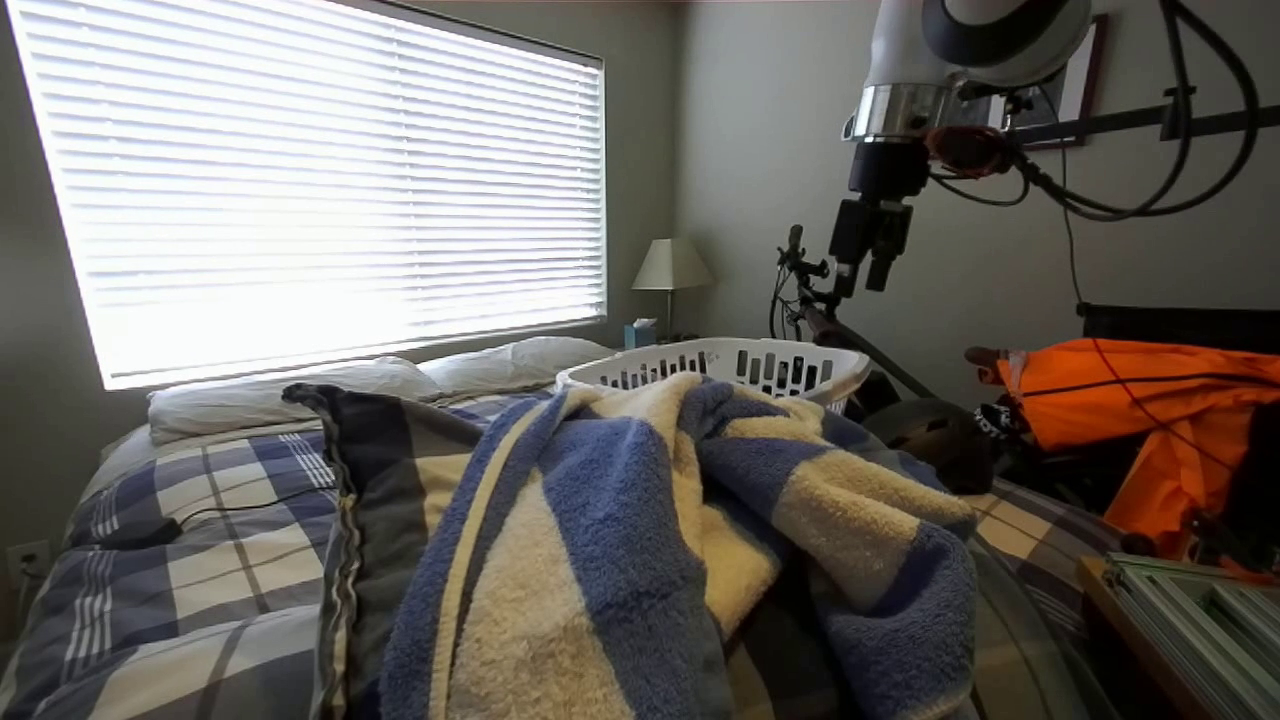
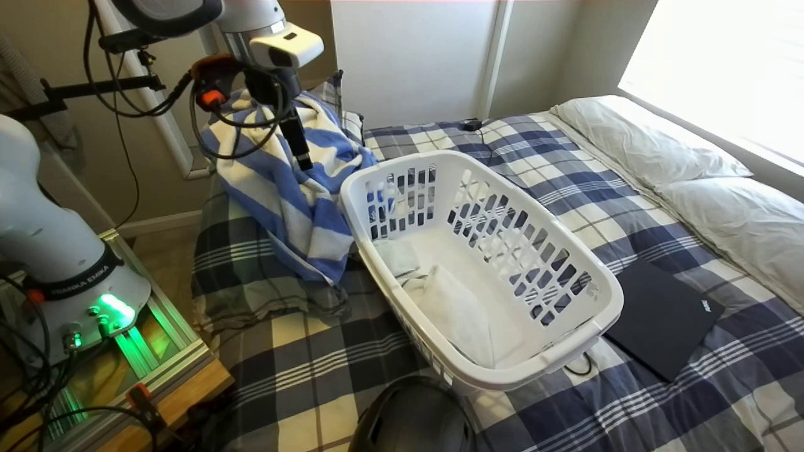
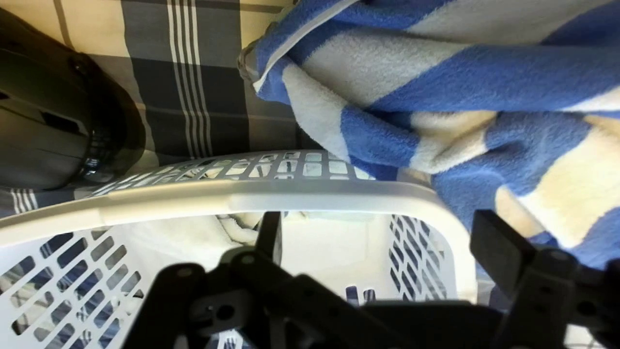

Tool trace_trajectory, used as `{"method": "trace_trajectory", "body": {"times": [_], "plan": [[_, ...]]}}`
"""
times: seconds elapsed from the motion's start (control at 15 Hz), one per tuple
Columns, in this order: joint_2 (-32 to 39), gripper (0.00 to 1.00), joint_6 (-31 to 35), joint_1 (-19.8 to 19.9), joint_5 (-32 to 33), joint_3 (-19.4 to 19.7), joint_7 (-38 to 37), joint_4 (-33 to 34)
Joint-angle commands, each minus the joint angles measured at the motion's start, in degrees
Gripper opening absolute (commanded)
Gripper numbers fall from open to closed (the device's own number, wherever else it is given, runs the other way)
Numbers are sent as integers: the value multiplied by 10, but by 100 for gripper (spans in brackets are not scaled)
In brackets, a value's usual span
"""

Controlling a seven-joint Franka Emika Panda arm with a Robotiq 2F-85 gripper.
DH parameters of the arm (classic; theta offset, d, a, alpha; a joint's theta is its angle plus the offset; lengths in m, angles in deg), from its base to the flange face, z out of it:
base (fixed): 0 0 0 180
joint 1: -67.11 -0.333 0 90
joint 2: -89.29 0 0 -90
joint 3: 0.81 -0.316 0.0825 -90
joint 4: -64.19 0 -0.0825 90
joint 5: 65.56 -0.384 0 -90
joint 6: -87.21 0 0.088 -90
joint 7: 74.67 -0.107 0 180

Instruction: Remove a towel from the basket

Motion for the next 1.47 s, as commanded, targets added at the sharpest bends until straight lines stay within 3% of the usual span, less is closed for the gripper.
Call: {"method": "trace_trajectory", "body": {"times": [0.0, 0.47, 0.87, 1.4], "plan": [[97, 100, 10, 3, -36, 26, 6, 90], [282, 100, 19, 7, -121, 56, 48, 241], [429, 100, 36, 43, -167, 40, 72, 339], [558, 100, 91, 87, -183, 2, 58, 420]]}}
